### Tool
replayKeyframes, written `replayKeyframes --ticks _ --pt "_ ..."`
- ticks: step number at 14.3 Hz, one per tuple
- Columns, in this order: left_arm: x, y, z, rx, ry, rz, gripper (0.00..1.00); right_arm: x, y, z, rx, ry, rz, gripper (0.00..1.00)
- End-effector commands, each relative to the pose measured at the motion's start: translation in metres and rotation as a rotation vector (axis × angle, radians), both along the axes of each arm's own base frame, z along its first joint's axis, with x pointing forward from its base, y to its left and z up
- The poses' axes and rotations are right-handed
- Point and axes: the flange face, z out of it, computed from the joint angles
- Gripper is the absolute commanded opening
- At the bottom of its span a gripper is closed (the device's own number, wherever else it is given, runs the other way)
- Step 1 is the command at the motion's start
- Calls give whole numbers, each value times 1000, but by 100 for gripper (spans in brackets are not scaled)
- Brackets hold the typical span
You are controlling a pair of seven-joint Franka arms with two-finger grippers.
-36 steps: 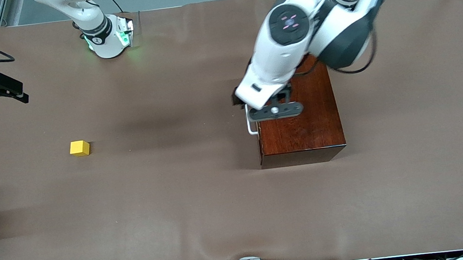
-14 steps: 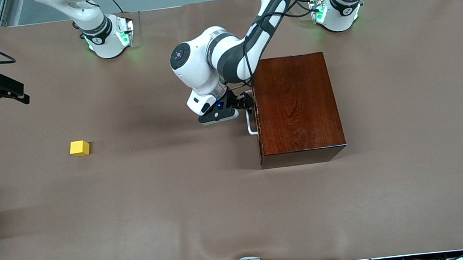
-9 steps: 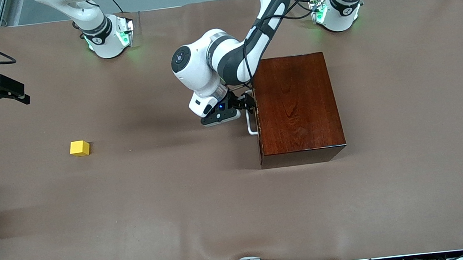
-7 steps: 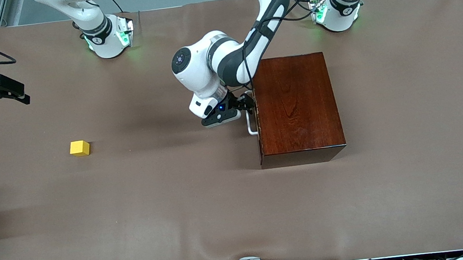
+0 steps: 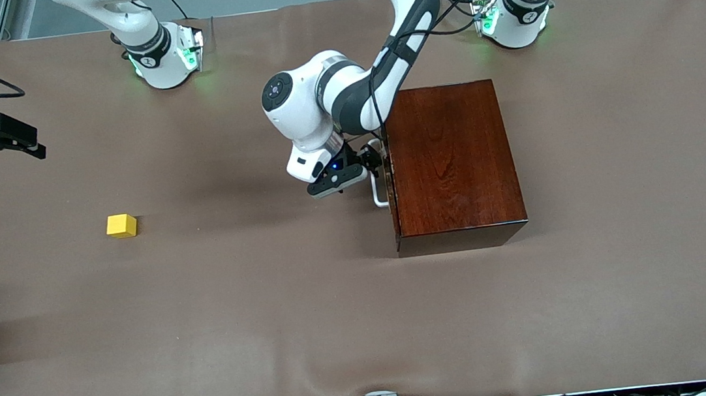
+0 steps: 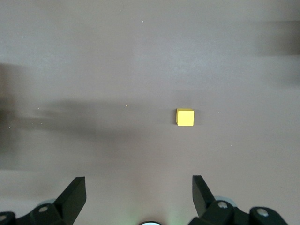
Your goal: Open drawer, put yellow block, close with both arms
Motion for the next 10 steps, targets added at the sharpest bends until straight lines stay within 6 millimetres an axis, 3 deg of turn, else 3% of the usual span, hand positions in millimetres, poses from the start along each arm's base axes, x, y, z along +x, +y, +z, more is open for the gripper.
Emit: replayKeyframes --ticks 1,10 --pt "-12 -30 0 -123 -31 31 100 1 1 4 12 -9 3 100" --pt "-26 -58 12 -292 -84 100 100 1 -1 2 10 -6 -5 100"
